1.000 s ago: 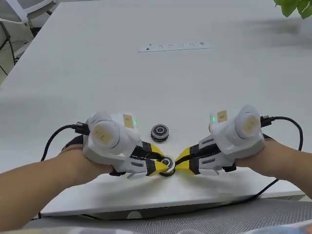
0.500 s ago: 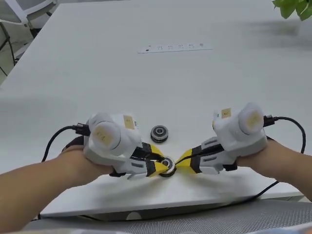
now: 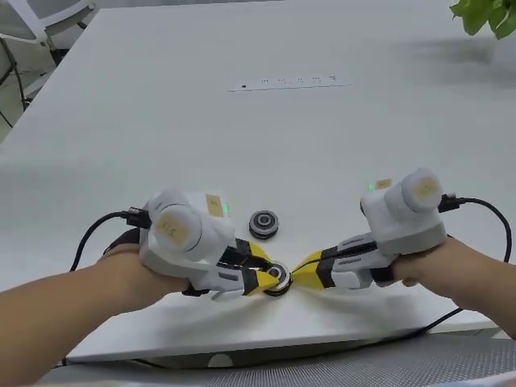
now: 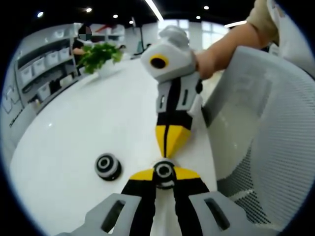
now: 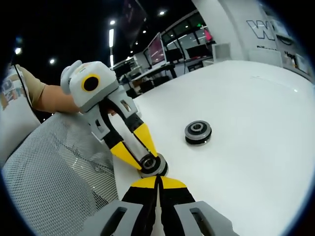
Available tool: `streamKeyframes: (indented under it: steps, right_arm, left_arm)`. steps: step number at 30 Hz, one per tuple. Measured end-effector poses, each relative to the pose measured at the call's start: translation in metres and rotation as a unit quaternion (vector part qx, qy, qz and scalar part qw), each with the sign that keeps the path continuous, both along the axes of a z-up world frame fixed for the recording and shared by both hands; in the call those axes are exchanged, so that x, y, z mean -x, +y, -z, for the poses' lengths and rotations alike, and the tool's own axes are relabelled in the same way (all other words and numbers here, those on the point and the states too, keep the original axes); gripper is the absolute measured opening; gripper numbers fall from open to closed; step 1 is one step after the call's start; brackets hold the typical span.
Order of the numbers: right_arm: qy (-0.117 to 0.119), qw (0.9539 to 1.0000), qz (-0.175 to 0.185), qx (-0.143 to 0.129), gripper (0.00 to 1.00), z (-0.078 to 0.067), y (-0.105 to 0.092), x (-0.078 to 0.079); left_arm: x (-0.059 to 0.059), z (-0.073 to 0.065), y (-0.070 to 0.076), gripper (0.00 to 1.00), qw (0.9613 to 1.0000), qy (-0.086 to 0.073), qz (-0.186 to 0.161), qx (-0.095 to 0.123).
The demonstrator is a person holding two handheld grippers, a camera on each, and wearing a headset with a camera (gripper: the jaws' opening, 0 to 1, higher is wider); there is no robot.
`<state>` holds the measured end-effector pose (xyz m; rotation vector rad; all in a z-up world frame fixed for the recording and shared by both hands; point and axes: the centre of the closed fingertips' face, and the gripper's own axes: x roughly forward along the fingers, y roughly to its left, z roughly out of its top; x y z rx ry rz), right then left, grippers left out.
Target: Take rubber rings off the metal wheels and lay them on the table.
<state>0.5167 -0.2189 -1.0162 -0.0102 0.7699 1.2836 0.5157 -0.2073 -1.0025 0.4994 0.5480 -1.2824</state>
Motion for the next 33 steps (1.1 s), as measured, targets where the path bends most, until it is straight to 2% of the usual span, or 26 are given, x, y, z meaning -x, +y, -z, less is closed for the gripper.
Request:
streamKeyframes:
  steps: [4, 5, 7, 9, 17, 33]
  right_arm:
    - [0.014, 0.9997, 0.014, -0.012, 0.00, -0.003, 0.002, 0.001]
    - [0.022, 0.9988, 0.027, -0.034, 0.00, -0.010, 0.005, -0.001]
    - [0.032, 0.9983, 0.034, -0.034, 0.00, -0.010, 0.005, 0.000]
    - [0.025, 0.9987, 0.029, -0.032, 0.00, -0.011, 0.006, 0.002]
    - [0.045, 0.9971, 0.041, -0.047, 0.00, -0.012, 0.007, 0.000]
    - [0.044, 0.9971, 0.030, -0.054, 0.00, -0.015, 0.008, 0.000]
  left_arm:
    - [0.000, 0.000, 0.000, 0.13, 1.0000, -0.001, -0.002, -0.001]
    - [0.000, 0.000, -0.001, 0.13, 1.0000, -0.001, -0.003, -0.001]
    - [-0.001, 0.000, -0.001, 0.13, 1.0000, -0.001, -0.005, -0.001]
    - [-0.001, 0.000, -0.001, 0.13, 1.0000, -0.001, -0.006, -0.002]
    - [-0.002, 0.001, -0.001, 0.13, 0.9999, -0.003, -0.009, -0.003]
    - [-0.002, 0.001, -0.002, 0.12, 0.9999, 0.000, -0.012, -0.006]
